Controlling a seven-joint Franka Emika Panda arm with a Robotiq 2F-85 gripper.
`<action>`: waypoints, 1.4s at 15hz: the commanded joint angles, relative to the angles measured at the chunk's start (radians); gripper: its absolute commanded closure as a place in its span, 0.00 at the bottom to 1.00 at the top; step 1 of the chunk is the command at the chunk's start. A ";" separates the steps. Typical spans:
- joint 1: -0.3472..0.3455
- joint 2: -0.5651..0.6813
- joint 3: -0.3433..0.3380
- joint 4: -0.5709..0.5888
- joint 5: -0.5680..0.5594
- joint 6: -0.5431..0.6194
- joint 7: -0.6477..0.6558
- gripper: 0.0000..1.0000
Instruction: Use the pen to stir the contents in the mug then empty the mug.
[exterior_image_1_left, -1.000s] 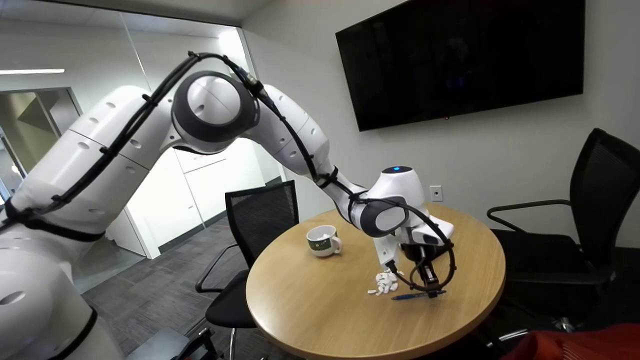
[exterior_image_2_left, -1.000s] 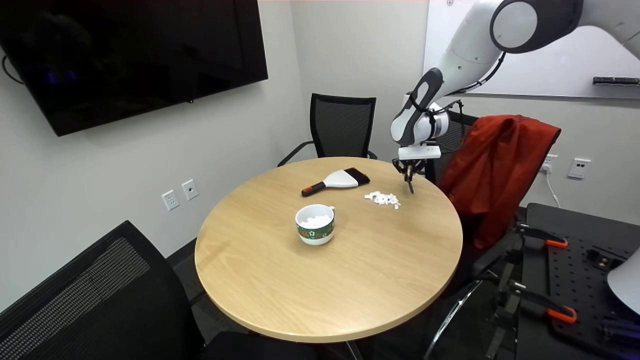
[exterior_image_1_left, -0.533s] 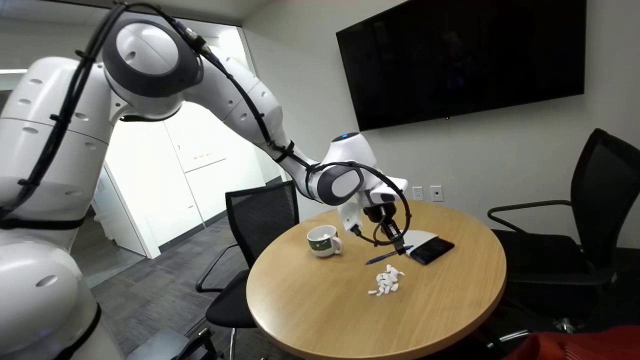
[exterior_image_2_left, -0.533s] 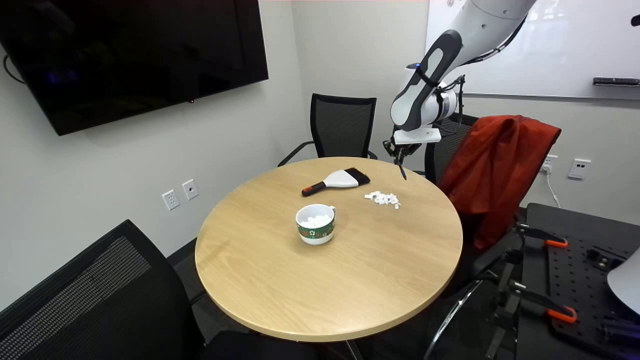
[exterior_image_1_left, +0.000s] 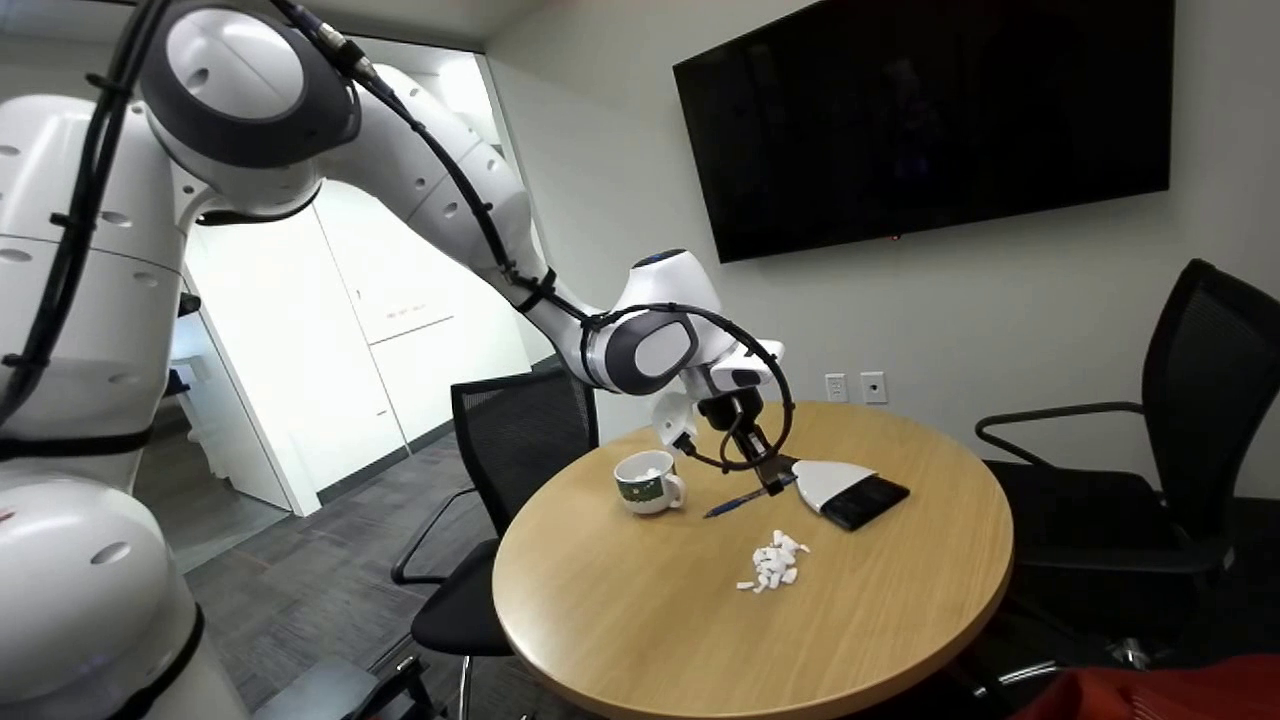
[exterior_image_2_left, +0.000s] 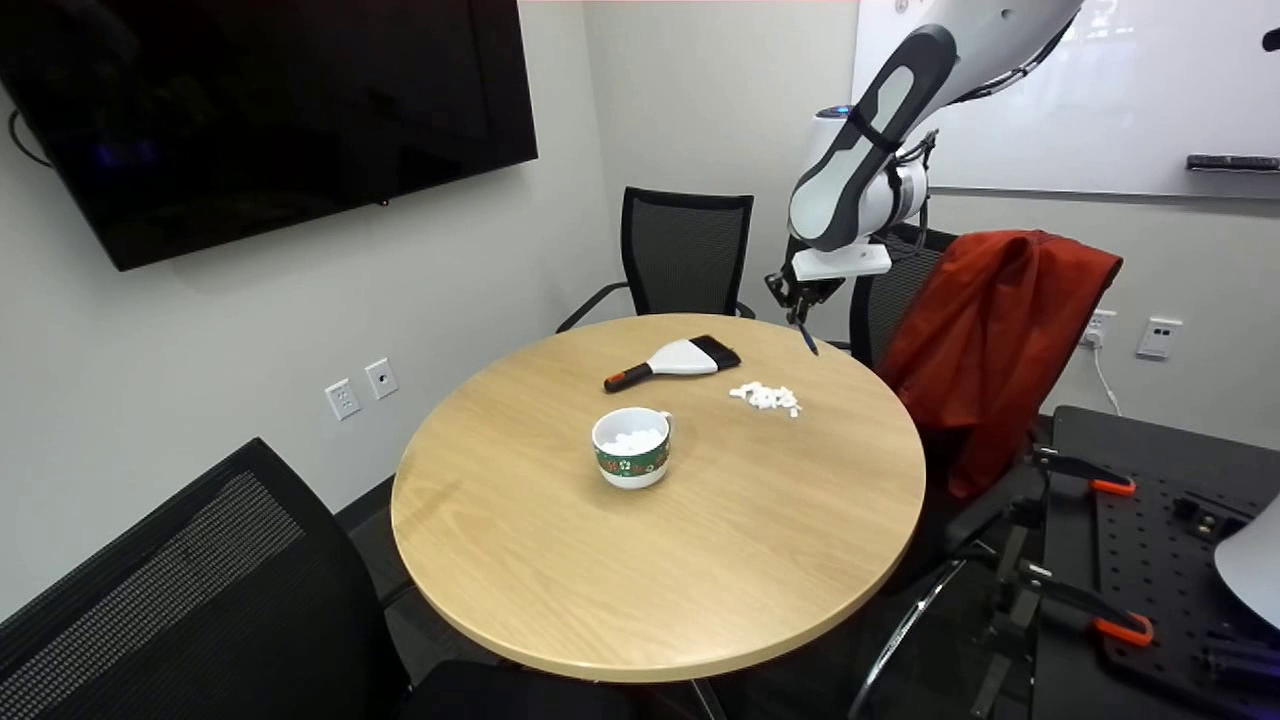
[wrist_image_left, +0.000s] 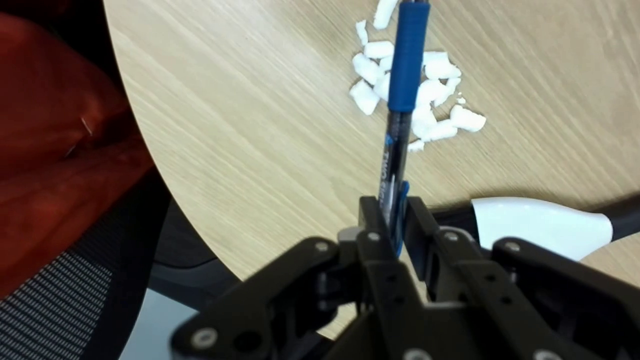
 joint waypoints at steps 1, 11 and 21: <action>-0.019 -0.002 0.016 0.002 -0.020 0.000 0.013 0.84; 0.438 0.067 -0.436 -0.034 -0.240 0.452 0.220 0.96; 0.863 0.237 -0.626 -0.016 0.094 0.626 0.138 0.84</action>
